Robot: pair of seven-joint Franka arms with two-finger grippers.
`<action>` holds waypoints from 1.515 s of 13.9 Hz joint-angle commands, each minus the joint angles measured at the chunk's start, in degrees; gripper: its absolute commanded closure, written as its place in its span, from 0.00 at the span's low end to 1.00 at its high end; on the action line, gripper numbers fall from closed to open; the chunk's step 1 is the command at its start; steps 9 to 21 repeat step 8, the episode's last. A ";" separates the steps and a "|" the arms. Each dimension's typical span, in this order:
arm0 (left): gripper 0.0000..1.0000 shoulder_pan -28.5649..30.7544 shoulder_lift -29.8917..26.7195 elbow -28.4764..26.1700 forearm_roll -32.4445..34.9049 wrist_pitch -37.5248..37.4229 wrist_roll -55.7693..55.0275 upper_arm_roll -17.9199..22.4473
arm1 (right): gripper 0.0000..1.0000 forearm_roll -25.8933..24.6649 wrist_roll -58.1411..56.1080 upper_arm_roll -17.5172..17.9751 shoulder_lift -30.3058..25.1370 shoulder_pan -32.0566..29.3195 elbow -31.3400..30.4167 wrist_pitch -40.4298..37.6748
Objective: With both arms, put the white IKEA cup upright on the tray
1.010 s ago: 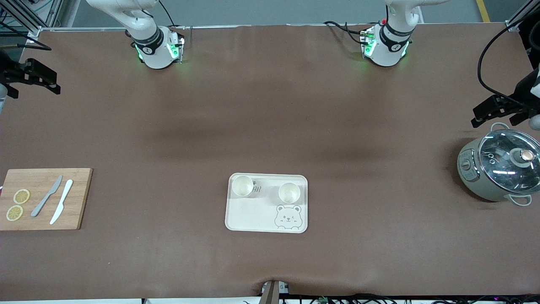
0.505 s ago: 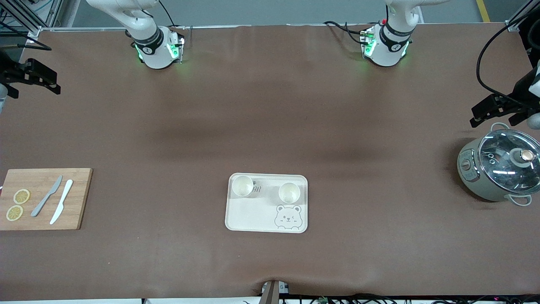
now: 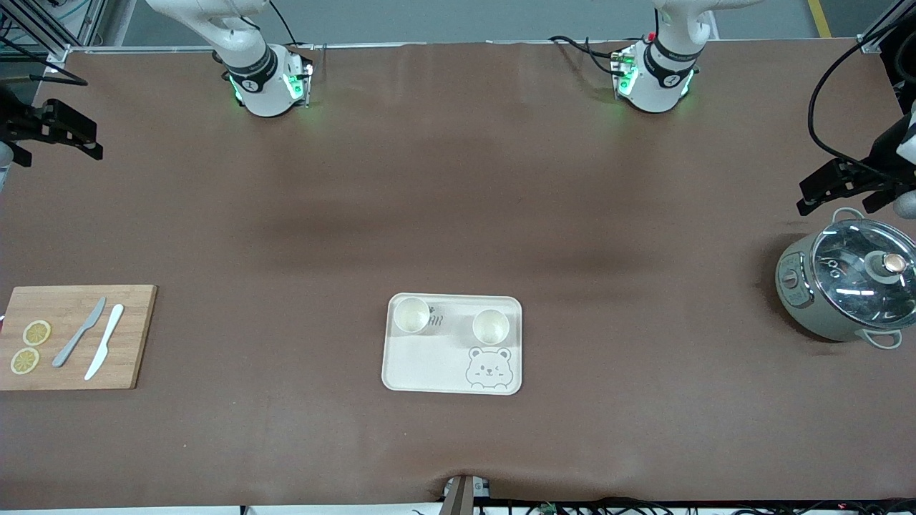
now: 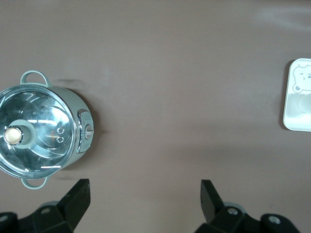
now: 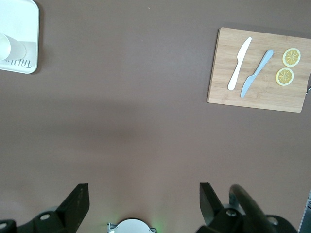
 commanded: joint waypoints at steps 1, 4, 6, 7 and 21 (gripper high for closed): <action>0.00 0.11 0.00 1.61 -0.69 -2.13 1.45 -0.33 | 0.00 -0.02 -0.50 0.66 -1.62 -1.00 -1.66 0.30; 0.00 0.20 0.26 3.89 -0.95 -4.50 0.66 -0.86 | 0.00 -0.02 -0.50 0.66 -1.62 -1.00 -1.66 0.30; 0.00 0.29 0.35 4.42 -0.78 -5.91 0.66 -0.86 | 0.00 -0.02 -0.50 0.66 -1.62 -1.09 -1.66 0.30; 0.00 0.38 0.18 4.42 -0.69 -6.61 0.66 -0.86 | 0.00 -0.02 -0.42 0.66 -1.62 -1.09 -1.66 0.30; 0.00 0.38 0.09 4.42 -0.69 -7.06 0.66 -0.86 | 0.00 -0.02 -0.50 0.66 -1.62 -1.09 -1.66 0.22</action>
